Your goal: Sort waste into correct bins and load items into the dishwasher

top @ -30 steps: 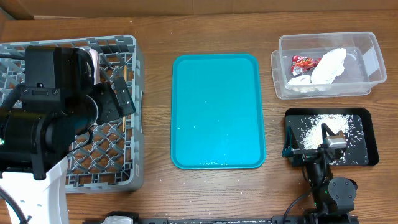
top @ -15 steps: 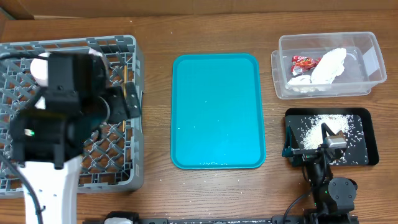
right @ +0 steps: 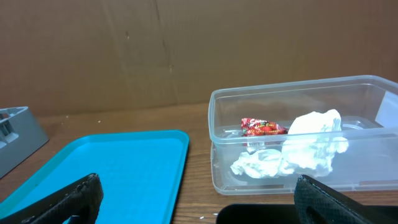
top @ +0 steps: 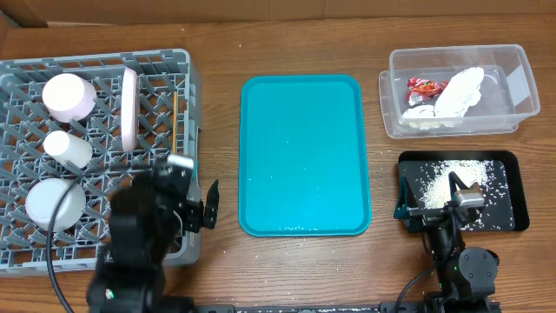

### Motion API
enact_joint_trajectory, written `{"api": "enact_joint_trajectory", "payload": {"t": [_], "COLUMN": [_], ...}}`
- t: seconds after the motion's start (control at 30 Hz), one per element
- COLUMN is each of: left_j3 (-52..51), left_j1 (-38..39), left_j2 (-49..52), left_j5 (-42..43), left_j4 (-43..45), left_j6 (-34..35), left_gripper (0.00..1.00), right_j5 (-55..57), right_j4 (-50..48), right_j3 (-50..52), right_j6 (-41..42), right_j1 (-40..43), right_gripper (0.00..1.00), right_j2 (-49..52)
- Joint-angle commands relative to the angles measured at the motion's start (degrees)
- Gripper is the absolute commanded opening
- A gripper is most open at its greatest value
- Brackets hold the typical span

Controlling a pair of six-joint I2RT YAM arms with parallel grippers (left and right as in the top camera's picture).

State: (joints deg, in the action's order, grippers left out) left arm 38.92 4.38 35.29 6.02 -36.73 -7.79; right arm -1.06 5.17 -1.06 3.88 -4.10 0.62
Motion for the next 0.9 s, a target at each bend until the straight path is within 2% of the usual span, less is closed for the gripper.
{"api": "enact_joint_trajectory", "payload": {"t": [0.0,0.17,0.33,0.53,0.7,0.8,0.87], "left_j3": [-9.2,-21.0,-29.6,-38.7,-38.6,-38.6,-38.6], "left_j1": [-0.3,-0.2,-0.2,-0.3,-0.3,-0.3,-0.7], "left_j2": [-8.4,-17.5,-21.7,-26.5,-30.1,-32.5,-33.5], "left_j5": [-0.4,-1.6,-2.0,-8.8,-10.5,-11.1,-10.8], "left_j4": [6.6,17.7,29.6,42.1,38.1,32.4,32.7], "left_j6": [-2.3,-2.3,-0.9,5.9,6.5,6.4,5.9], "left_gripper": [1.00,1.00,1.00,1.00,1.00,1.00,1.00], "right_j5": [0.6,0.6,0.6,0.6,0.6,0.6,0.6], "right_j4": [-0.3,-0.3,-0.3,-0.3,-0.3,-0.3,-0.3], "right_j3": [0.6,0.6,0.6,0.6,0.6,0.6,0.6], "right_j6": [0.2,0.3,0.2,0.2,0.2,0.2,0.2], "right_j1": [0.2,0.2,0.2,0.2,0.2,0.2,0.2], "right_gripper": [1.00,1.00,1.00,1.00,1.00,1.00,1.00], "right_j2": [-0.5,-0.5,-0.5,-0.5,-0.5,-0.5,-0.5]}}
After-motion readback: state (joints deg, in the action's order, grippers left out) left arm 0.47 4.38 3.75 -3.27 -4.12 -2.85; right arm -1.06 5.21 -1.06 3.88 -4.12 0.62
